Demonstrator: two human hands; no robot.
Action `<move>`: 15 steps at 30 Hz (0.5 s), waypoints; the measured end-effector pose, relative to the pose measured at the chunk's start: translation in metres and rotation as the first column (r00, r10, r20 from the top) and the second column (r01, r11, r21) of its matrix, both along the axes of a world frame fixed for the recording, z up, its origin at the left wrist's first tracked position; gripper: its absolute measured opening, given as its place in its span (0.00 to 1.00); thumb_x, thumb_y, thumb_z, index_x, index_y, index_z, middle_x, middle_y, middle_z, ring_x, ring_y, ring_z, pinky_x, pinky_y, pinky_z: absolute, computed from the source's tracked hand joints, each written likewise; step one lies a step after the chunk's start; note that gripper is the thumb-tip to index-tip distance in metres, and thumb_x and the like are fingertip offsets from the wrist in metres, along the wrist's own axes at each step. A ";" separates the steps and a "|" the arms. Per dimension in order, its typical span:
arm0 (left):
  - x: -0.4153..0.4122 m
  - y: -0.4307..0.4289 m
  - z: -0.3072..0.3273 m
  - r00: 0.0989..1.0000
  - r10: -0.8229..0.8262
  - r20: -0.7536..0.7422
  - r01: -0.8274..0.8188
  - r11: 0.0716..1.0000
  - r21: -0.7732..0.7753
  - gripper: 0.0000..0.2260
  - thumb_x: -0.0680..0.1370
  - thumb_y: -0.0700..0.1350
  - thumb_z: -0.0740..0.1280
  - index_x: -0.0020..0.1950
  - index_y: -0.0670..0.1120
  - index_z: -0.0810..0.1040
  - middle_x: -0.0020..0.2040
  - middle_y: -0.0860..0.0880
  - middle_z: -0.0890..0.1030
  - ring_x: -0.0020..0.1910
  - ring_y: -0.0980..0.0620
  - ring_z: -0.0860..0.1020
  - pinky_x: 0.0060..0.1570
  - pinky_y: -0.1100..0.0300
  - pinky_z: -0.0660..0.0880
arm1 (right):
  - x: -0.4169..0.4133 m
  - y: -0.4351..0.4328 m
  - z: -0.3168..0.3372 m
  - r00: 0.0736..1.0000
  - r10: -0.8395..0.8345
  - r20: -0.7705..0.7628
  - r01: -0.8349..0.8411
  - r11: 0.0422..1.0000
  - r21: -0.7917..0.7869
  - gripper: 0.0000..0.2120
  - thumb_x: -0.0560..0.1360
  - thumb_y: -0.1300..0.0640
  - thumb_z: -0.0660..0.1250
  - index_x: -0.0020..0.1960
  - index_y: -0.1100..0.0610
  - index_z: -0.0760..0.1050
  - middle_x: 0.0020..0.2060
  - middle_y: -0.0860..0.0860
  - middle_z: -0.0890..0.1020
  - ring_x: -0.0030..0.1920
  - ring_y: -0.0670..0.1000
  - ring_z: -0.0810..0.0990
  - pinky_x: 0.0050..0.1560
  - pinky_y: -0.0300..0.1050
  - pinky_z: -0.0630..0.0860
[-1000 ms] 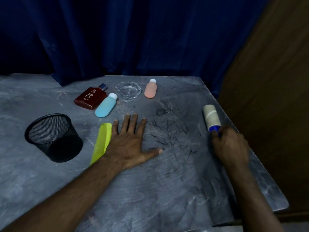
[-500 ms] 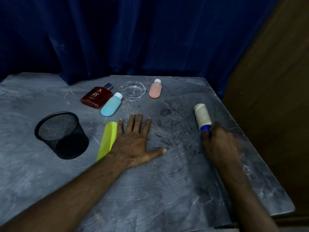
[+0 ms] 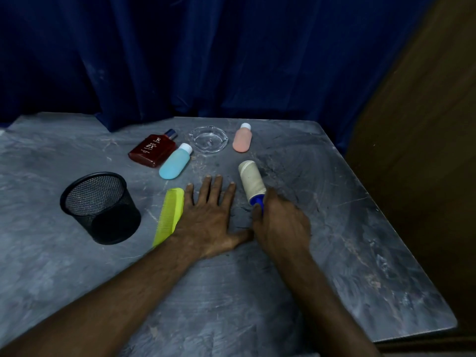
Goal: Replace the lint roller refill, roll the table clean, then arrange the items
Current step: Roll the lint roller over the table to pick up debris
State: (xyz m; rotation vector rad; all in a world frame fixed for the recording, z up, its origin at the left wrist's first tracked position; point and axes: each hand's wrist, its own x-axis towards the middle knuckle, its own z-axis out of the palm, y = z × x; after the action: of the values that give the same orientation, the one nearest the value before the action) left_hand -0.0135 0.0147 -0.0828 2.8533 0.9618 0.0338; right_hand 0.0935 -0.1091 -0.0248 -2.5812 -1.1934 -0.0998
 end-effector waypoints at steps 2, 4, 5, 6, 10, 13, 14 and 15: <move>0.000 0.000 -0.002 1.000 0.002 0.004 -0.002 1.000 0.013 0.57 0.65 0.83 0.45 0.87 0.54 0.40 0.88 0.45 0.40 0.87 0.42 0.39 0.81 0.34 0.36 | -0.004 0.002 0.001 1.000 0.000 0.003 0.000 1.000 0.003 0.16 0.82 0.49 0.59 0.65 0.56 0.72 0.56 0.54 0.83 0.53 0.56 0.84 0.49 0.49 0.77; 0.000 0.001 -0.003 1.000 0.002 0.008 -0.002 1.000 0.011 0.57 0.65 0.83 0.45 0.87 0.54 0.40 0.88 0.45 0.40 0.87 0.42 0.39 0.81 0.34 0.35 | -0.006 0.003 0.001 1.000 0.001 0.002 -0.001 1.000 0.004 0.16 0.82 0.48 0.58 0.66 0.56 0.71 0.57 0.54 0.83 0.54 0.56 0.84 0.49 0.49 0.78; 0.001 0.001 -0.003 1.000 0.001 0.009 -0.002 1.000 0.010 0.57 0.65 0.83 0.45 0.87 0.54 0.40 0.88 0.45 0.40 0.87 0.42 0.39 0.81 0.34 0.35 | -0.006 0.003 0.001 1.000 0.002 -0.001 -0.002 1.000 0.003 0.16 0.82 0.48 0.58 0.66 0.56 0.71 0.57 0.54 0.83 0.54 0.56 0.84 0.50 0.50 0.78; 0.001 0.001 -0.003 1.000 0.000 0.009 0.000 1.000 0.009 0.57 0.65 0.83 0.45 0.87 0.54 0.40 0.88 0.45 0.40 0.87 0.42 0.39 0.81 0.34 0.35 | -0.005 0.003 0.002 1.000 0.003 -0.008 -0.003 1.000 0.002 0.17 0.82 0.49 0.58 0.66 0.56 0.71 0.57 0.54 0.83 0.54 0.56 0.84 0.50 0.50 0.79; 0.000 0.000 0.000 1.000 0.000 0.006 0.000 1.000 0.000 0.57 0.65 0.84 0.44 0.87 0.54 0.40 0.88 0.45 0.40 0.87 0.42 0.39 0.82 0.33 0.36 | -0.001 0.001 0.002 0.999 -0.003 -0.043 0.004 1.000 0.024 0.15 0.82 0.49 0.60 0.64 0.56 0.73 0.56 0.54 0.83 0.54 0.57 0.84 0.51 0.51 0.80; 0.000 -0.001 0.002 1.000 0.004 0.008 -0.004 1.000 -0.009 0.58 0.64 0.86 0.43 0.87 0.55 0.40 0.89 0.45 0.40 0.87 0.43 0.39 0.82 0.33 0.37 | 0.009 -0.004 0.001 0.998 -0.036 -0.050 0.038 0.999 0.036 0.14 0.82 0.48 0.61 0.62 0.56 0.73 0.55 0.54 0.83 0.52 0.56 0.84 0.50 0.51 0.80; 0.000 -0.002 0.002 1.000 0.009 0.014 -0.009 1.000 -0.009 0.58 0.64 0.87 0.42 0.87 0.55 0.41 0.89 0.46 0.41 0.87 0.43 0.39 0.82 0.33 0.38 | 0.013 -0.006 0.002 0.997 -0.054 -0.051 0.056 0.998 0.033 0.14 0.82 0.48 0.61 0.61 0.56 0.73 0.55 0.54 0.83 0.52 0.57 0.84 0.49 0.51 0.80; 0.000 -0.003 0.002 1.000 0.012 0.019 -0.012 1.000 -0.008 0.58 0.64 0.87 0.41 0.87 0.55 0.41 0.89 0.46 0.41 0.87 0.43 0.39 0.82 0.33 0.38 | 0.019 -0.009 0.002 0.996 -0.072 -0.049 0.073 0.997 0.026 0.14 0.82 0.47 0.61 0.61 0.56 0.73 0.54 0.54 0.83 0.51 0.57 0.84 0.49 0.51 0.79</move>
State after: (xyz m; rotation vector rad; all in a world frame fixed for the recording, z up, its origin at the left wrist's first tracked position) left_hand -0.0136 0.0122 -0.0803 2.8347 0.9734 0.0587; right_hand 0.1126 -0.1179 -0.0225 -2.5879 -1.0741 -0.0684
